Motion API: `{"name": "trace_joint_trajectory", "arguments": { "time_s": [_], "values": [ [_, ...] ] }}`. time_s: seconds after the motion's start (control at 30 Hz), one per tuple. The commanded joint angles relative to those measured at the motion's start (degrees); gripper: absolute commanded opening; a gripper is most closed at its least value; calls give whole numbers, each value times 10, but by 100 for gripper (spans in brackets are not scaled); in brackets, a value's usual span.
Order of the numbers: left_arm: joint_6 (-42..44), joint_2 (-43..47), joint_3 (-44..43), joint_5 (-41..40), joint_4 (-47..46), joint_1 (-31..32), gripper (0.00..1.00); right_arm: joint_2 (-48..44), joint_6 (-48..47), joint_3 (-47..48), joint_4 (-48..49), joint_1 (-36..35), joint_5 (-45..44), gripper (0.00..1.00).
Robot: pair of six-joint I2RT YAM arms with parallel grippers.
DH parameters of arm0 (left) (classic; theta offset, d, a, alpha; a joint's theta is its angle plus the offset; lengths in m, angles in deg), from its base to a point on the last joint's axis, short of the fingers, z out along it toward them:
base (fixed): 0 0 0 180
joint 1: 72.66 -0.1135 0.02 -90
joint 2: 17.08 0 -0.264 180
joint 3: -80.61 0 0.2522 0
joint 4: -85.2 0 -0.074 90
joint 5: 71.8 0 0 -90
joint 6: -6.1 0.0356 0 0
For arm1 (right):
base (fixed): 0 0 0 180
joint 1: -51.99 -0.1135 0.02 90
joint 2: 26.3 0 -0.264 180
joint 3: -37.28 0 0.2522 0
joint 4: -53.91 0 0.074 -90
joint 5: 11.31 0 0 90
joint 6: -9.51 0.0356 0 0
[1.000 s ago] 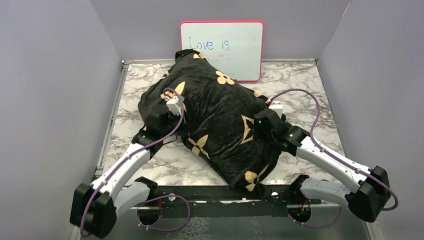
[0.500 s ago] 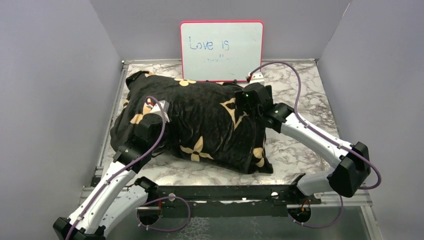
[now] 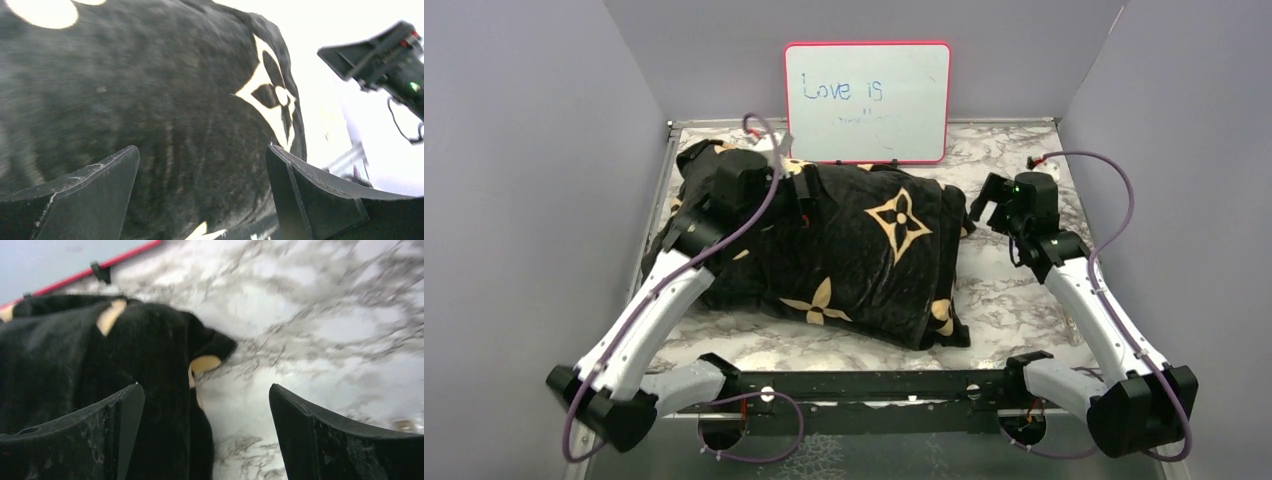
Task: Remove the pillowcase from the pillow
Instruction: Remove the pillow from the pillowcase.
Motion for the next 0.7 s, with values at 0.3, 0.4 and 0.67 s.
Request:
{"name": "trace_joint_trajectory", "arguments": {
  "time_s": [0.3, 0.4, 0.67],
  "values": [
    [93, -324, -267, -31, 2, 181, 99, -8, 115, -81, 0, 32, 236, 100],
    [122, -374, -309, -23, 3, 207, 99, -26, 129, -96, -11, 32, 236, 100],
    [165, -466, -362, -146, 71, 294, 89, -58, 188, -156, -51, 33, 101, 92]
  ]
}}
